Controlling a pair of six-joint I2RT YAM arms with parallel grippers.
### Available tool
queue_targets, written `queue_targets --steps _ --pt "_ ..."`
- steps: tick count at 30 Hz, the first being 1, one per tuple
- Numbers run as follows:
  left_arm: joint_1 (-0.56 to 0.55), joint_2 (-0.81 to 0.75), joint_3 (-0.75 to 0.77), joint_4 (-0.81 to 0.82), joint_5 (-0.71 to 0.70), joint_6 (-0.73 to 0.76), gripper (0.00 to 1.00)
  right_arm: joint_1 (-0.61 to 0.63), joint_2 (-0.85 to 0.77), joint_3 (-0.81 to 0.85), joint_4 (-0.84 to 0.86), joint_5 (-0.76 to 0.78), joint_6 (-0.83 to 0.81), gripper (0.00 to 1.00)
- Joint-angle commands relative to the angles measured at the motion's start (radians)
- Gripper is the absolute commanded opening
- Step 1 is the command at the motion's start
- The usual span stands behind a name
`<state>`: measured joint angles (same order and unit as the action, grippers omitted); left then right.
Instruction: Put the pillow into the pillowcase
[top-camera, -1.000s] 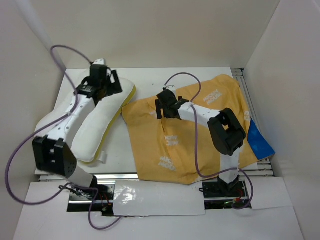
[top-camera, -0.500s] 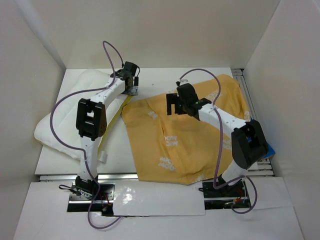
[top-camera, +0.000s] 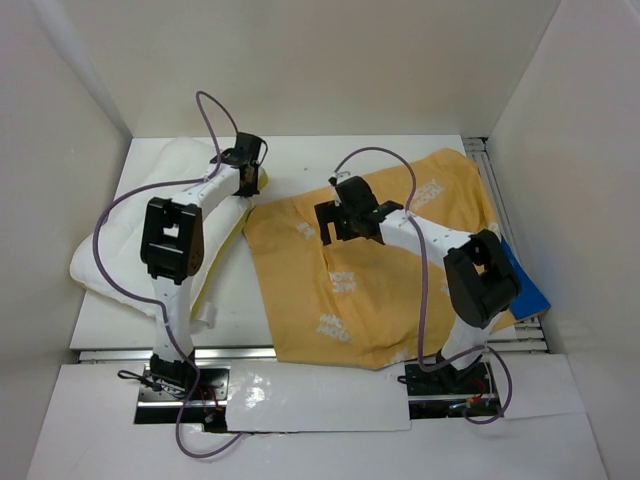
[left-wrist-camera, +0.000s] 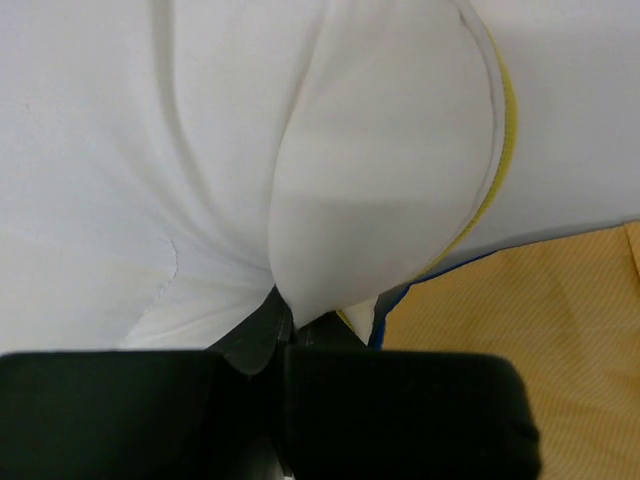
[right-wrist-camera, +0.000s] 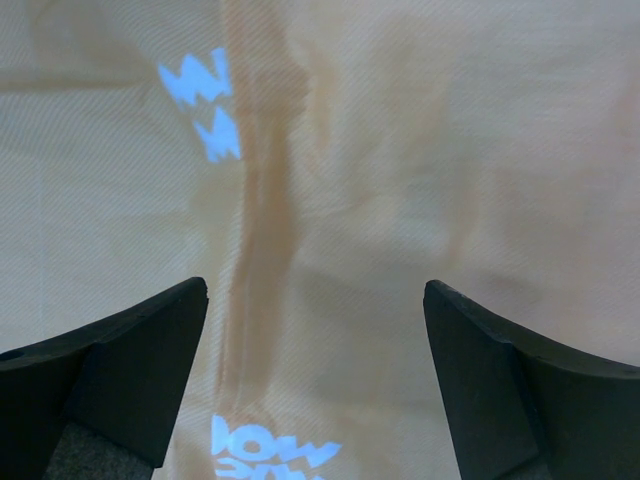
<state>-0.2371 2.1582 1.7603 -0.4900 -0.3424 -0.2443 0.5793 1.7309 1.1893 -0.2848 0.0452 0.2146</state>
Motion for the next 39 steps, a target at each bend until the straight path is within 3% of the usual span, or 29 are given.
queue_targets --steps 1,4,8,12,14,16,18,19,21,28,36,38,39 --pt "0.032 -0.007 0.007 -0.029 0.028 -0.053 0.0 0.033 0.015 0.043 -0.014 0.03 -0.04 0.94" --pt "0.053 -0.136 -0.002 0.022 -0.001 -0.038 0.0 0.054 0.041 0.032 -0.025 0.074 -0.04 0.79" --pt "0.053 -0.326 -0.042 0.086 0.02 -0.003 0.0 0.073 0.078 -0.003 -0.036 0.053 -0.04 0.77" --pt "0.053 -0.524 -0.139 0.178 0.048 0.019 0.0 0.073 0.136 -0.003 0.005 0.029 -0.012 0.69" --pt "0.053 -0.589 -0.215 0.234 0.088 0.019 0.0 0.073 0.16 0.025 0.045 0.019 0.0 0.59" --pt "0.053 -0.656 -0.263 0.234 0.109 0.019 0.0 0.073 0.208 0.064 0.055 0.037 0.015 0.38" --pt "0.044 -0.693 -0.295 0.234 0.121 0.019 0.0 0.073 0.269 0.127 0.07 0.038 0.016 0.32" --pt "0.044 -0.73 -0.329 0.234 0.135 0.019 0.0 0.073 0.297 0.154 0.084 0.056 0.016 0.23" --pt "0.035 -0.765 -0.363 0.243 0.144 -0.003 0.0 0.06 0.388 0.26 0.075 0.067 0.016 0.18" --pt "0.015 -0.917 -0.507 0.265 0.175 -0.036 0.0 -0.012 0.654 0.579 0.026 0.031 0.037 0.07" --pt "-0.004 -0.998 -0.532 0.229 0.223 -0.045 0.0 -0.068 0.952 1.069 -0.059 -0.076 0.017 0.07" --pt "-0.004 -1.008 -0.532 0.218 0.232 -0.055 0.0 -0.068 0.957 1.107 -0.073 -0.076 0.002 0.07" --pt "-0.013 -1.02 -0.541 0.218 0.232 -0.065 0.0 -0.068 0.937 1.107 -0.056 -0.047 -0.026 0.16"
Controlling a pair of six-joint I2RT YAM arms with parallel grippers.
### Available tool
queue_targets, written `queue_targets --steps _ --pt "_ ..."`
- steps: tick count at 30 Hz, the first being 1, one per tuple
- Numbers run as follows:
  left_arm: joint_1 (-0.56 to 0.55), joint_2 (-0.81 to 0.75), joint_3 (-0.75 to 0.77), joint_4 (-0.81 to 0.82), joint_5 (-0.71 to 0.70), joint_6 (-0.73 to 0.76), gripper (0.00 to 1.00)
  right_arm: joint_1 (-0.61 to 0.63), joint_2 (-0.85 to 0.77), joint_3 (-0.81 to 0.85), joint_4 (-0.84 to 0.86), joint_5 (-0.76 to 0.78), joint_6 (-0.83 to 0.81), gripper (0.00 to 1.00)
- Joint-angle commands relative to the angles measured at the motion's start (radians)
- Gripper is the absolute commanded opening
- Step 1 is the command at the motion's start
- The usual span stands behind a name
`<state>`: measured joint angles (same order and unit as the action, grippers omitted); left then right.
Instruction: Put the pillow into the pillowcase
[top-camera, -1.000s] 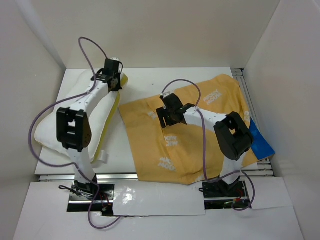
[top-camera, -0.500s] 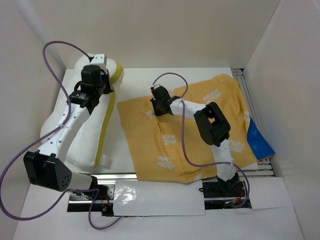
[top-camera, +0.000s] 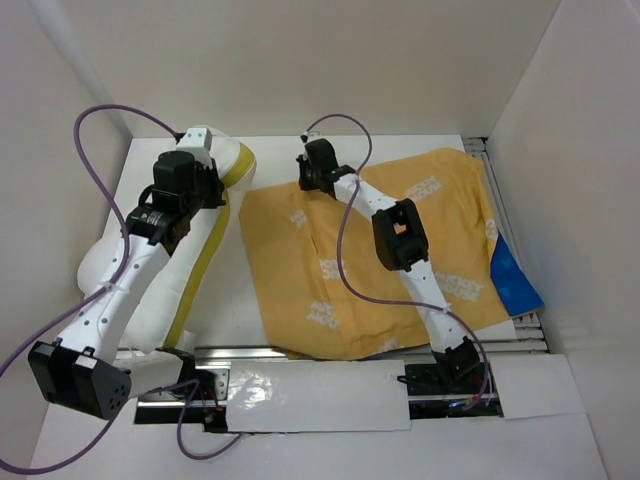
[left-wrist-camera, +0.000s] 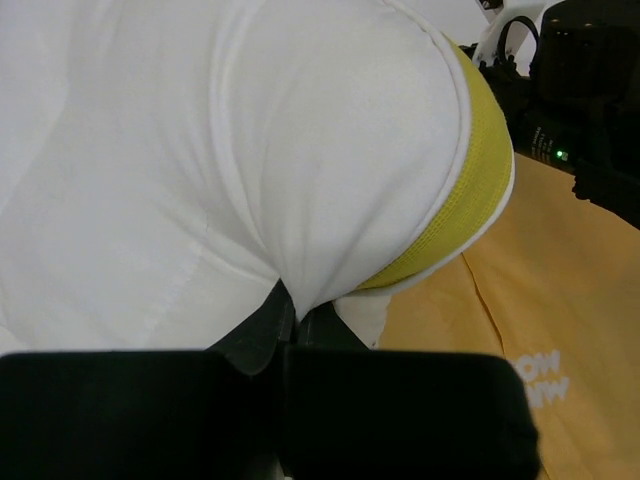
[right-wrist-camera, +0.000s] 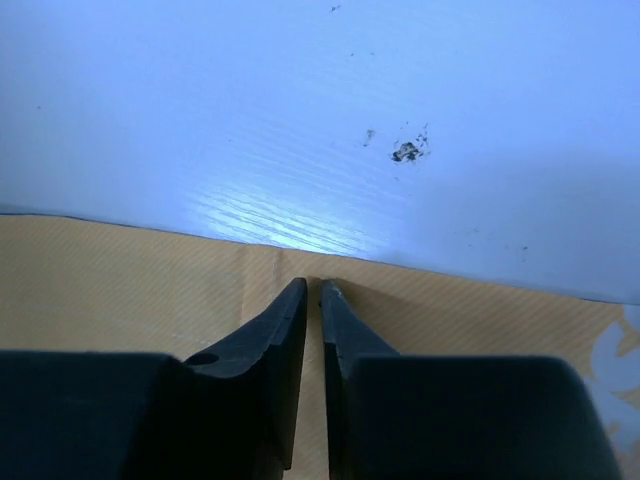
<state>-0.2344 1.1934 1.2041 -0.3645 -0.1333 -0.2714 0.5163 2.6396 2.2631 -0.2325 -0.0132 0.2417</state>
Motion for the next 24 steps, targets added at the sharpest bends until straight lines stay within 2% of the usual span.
queue_targets --steps 1,2,3,4,6,7,8,12,13,16,20,24 --pt "-0.016 -0.064 0.015 0.084 0.023 -0.038 0.0 -0.006 0.002 0.0 -0.099 0.024 -0.067 0.2" --pt "-0.016 -0.064 0.002 0.084 0.023 -0.054 0.0 -0.006 -0.062 -0.02 -0.09 0.033 -0.08 0.26" --pt "-0.016 -0.093 -0.015 0.084 0.023 -0.063 0.0 -0.006 -0.1 -0.045 -0.09 0.042 -0.103 0.37" --pt "-0.025 -0.106 -0.024 0.084 0.023 -0.077 0.0 -0.006 -0.14 -0.103 -0.09 0.053 -0.113 0.53" --pt "-0.025 -0.13 -0.041 0.075 0.023 -0.086 0.0 -0.006 -0.284 -0.192 -0.044 0.067 -0.113 0.64" --pt "-0.025 -0.159 -0.064 0.075 0.023 -0.107 0.0 -0.006 -0.334 -0.294 -0.028 0.082 -0.113 0.78" --pt "-0.025 -0.172 -0.075 0.075 0.023 -0.117 0.0 -0.006 -0.383 -0.344 -0.015 0.082 -0.113 0.82" --pt "-0.043 -0.216 -0.138 0.075 0.034 -0.15 0.0 0.028 -0.628 -0.607 -0.028 0.096 -0.104 0.93" --pt "-0.043 -0.231 -0.147 0.075 0.034 -0.16 0.0 0.048 -0.665 -0.737 -0.028 0.084 -0.091 0.94" --pt "-0.052 -0.242 -0.169 0.065 0.055 -0.183 0.0 0.102 -0.78 -0.931 -0.018 0.093 -0.068 0.98" --pt "-0.072 -0.242 -0.192 0.065 0.07 -0.202 0.0 0.175 -0.872 -1.046 -0.039 0.105 -0.055 1.0" --pt "-0.13 -0.253 -0.219 0.027 0.044 -0.239 0.0 0.221 -0.918 -1.09 -0.087 0.105 -0.021 1.0"
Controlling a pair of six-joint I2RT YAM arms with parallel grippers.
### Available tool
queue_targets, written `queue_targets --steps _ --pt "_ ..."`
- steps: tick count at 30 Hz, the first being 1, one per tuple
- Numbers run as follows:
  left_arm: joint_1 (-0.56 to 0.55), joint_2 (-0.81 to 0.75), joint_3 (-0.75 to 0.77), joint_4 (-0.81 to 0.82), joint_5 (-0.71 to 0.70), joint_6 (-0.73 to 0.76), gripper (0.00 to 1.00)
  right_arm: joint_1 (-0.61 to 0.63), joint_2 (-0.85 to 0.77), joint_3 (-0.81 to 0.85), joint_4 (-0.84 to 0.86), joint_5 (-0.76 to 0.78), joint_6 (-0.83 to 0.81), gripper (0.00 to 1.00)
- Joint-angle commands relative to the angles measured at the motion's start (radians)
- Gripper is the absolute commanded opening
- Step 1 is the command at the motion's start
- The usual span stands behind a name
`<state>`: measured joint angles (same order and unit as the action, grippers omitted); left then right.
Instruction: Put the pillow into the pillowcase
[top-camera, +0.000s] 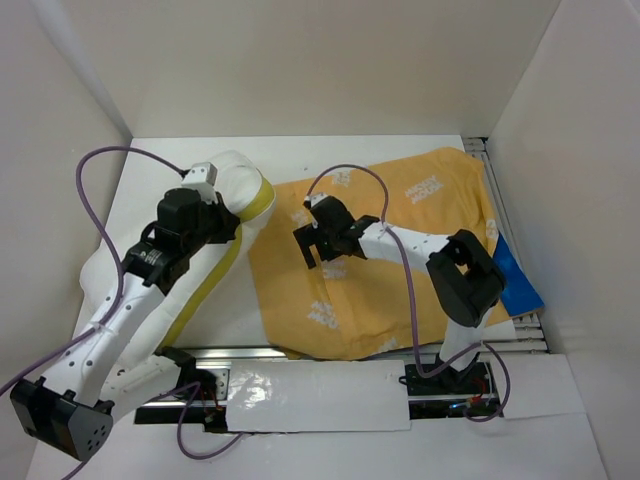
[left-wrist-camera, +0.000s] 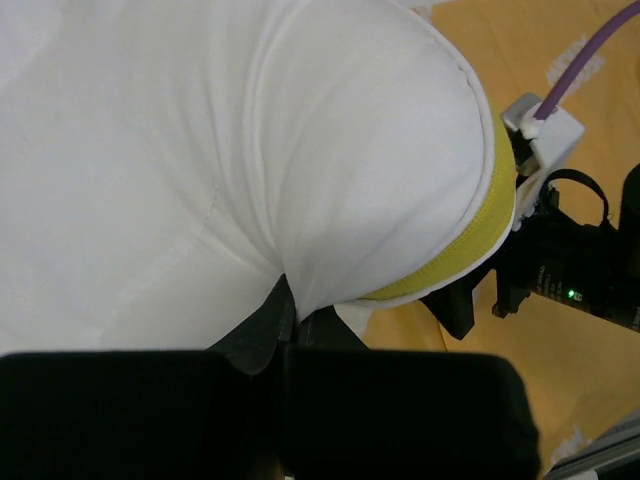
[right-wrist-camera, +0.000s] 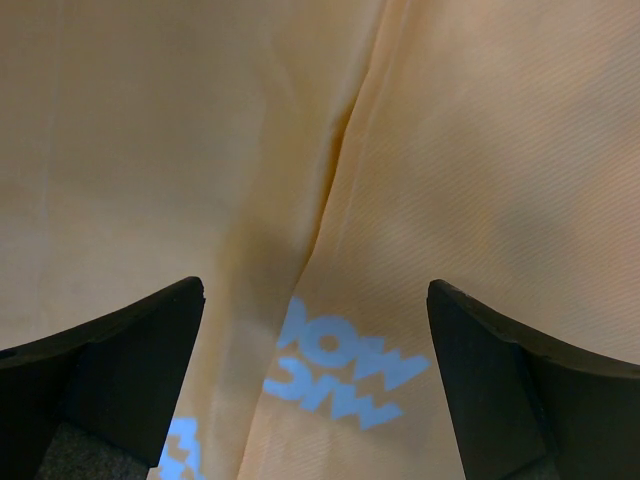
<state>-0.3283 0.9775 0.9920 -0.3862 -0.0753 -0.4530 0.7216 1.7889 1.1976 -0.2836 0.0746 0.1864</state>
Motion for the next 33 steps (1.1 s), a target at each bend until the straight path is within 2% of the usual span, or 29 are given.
queue_targets --steps 1,5,8,9,10,11,13,14,17,18,20,29,33 --pt "-0.037 -0.046 -0.018 0.049 -0.026 -0.068 0.0 0.016 -0.068 -0.035 -0.045 0.017 0.035 1.0" --pt "-0.063 -0.134 -0.107 0.049 -0.058 -0.099 0.0 0.084 -0.054 -0.076 -0.017 0.126 0.073 0.96" --pt "-0.074 -0.171 -0.118 0.058 -0.07 -0.098 0.0 0.105 -0.02 -0.108 0.063 0.215 0.061 0.86" --pt "-0.084 -0.189 -0.118 0.058 -0.083 -0.098 0.0 0.105 -0.005 -0.099 0.072 0.226 0.061 0.78" --pt "-0.084 -0.189 -0.118 0.058 -0.083 -0.086 0.0 0.105 0.028 -0.087 0.072 0.244 0.07 0.57" --pt "-0.084 -0.2 -0.118 0.058 -0.083 -0.072 0.0 0.105 0.047 -0.07 0.072 0.254 0.079 0.49" --pt "-0.084 -0.2 -0.107 0.049 -0.083 -0.062 0.0 0.105 0.09 -0.021 0.072 0.264 0.079 0.44" --pt "-0.084 -0.2 -0.096 0.049 -0.083 -0.053 0.0 0.105 0.104 -0.007 0.086 0.281 0.079 0.35" --pt "-0.084 -0.2 -0.096 0.049 -0.083 -0.053 0.0 0.105 0.161 0.052 0.121 0.281 0.088 0.24" --pt "-0.084 -0.2 -0.096 0.049 -0.092 -0.044 0.0 0.095 0.181 0.097 0.133 0.272 0.088 0.13" --pt "-0.084 -0.191 -0.096 0.04 -0.107 -0.044 0.0 0.084 0.245 0.143 0.147 0.261 0.079 0.01" --pt "-0.084 -0.169 -0.058 0.017 -0.146 -0.01 0.0 0.009 0.455 0.491 0.138 0.209 0.016 0.0" --pt "-0.084 -0.146 -0.058 0.035 -0.136 -0.01 0.0 -0.002 0.407 0.476 0.13 0.148 0.016 0.0"
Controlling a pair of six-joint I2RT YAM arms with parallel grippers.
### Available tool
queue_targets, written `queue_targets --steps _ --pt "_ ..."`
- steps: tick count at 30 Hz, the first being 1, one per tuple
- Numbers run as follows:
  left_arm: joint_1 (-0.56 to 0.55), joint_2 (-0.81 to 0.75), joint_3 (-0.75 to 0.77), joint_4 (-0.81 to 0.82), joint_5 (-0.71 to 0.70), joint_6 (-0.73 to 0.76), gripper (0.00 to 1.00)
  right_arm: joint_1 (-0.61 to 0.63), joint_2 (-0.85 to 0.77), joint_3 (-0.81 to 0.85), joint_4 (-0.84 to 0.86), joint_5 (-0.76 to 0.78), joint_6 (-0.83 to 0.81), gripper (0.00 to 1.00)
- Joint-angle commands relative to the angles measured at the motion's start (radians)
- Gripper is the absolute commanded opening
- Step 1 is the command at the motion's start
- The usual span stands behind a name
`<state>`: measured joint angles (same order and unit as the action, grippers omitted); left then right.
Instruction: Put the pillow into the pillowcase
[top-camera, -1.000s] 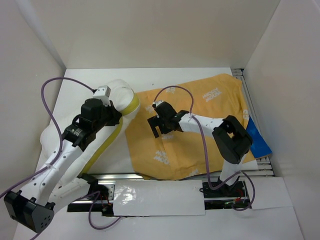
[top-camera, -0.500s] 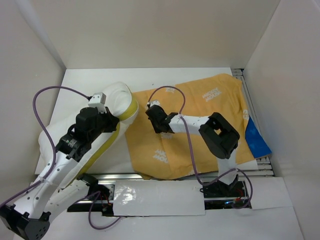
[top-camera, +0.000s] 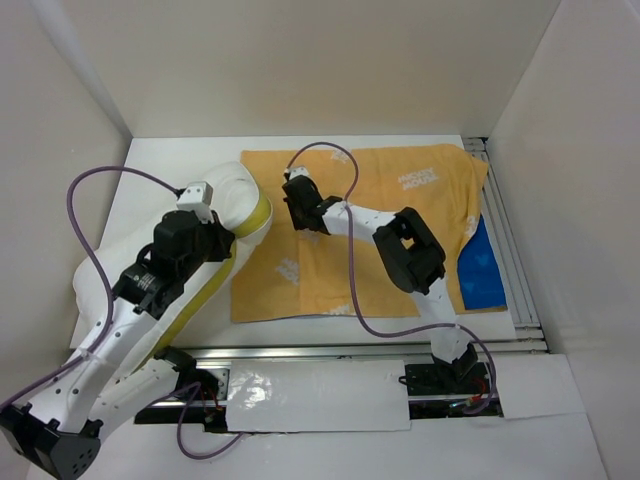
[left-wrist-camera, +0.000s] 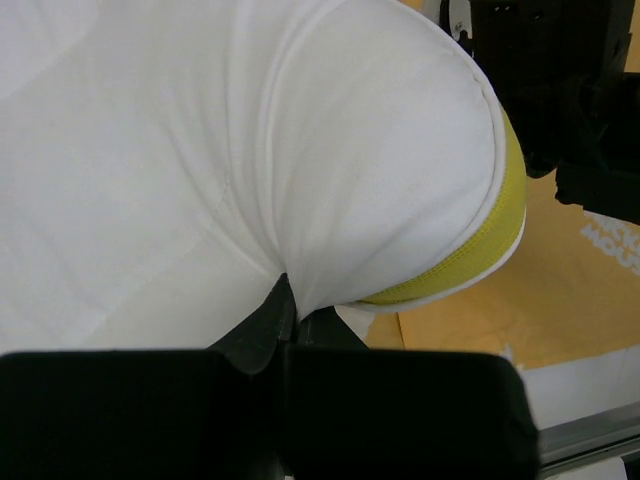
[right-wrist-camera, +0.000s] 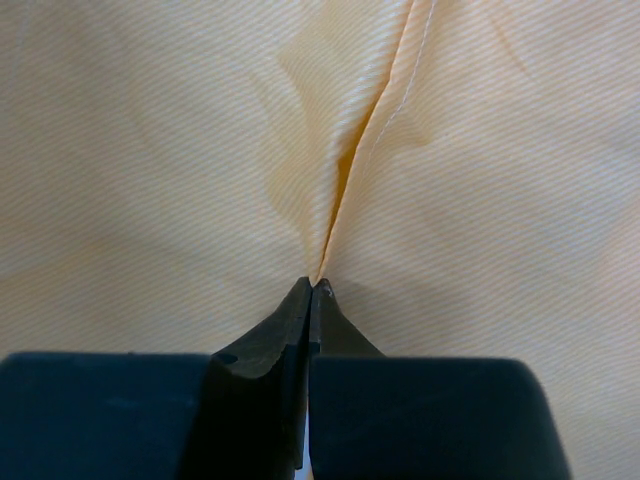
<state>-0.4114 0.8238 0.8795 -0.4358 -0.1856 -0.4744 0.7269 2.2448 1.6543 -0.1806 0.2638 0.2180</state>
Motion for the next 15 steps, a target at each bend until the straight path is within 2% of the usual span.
queue_targets --steps 1,3,4,8,9,12,15 --pt "-0.001 0.017 0.044 0.085 -0.026 0.011 0.0 -0.007 -0.072 -0.005 0.039 -0.057 -0.016 0.0" --pt "-0.001 0.026 0.033 0.127 -0.014 0.022 0.0 -0.007 -0.143 -0.077 0.052 -0.104 -0.016 0.05" --pt "-0.001 0.035 0.033 0.15 0.0 0.022 0.0 -0.007 -0.161 -0.111 0.062 -0.132 -0.025 0.17" --pt "-0.001 0.044 0.033 0.17 0.012 0.022 0.0 -0.007 -0.211 -0.133 0.026 -0.155 -0.025 0.33" --pt "-0.001 0.044 0.023 0.184 0.012 0.022 0.0 -0.007 -0.211 -0.142 0.026 -0.155 -0.025 0.43" --pt "-0.001 0.044 0.012 0.195 0.002 0.022 0.0 -0.007 -0.211 -0.153 -0.022 -0.12 -0.025 0.57" --pt "-0.001 0.044 0.001 0.195 0.002 0.022 0.0 0.012 -0.198 -0.153 -0.071 -0.078 -0.025 0.61"
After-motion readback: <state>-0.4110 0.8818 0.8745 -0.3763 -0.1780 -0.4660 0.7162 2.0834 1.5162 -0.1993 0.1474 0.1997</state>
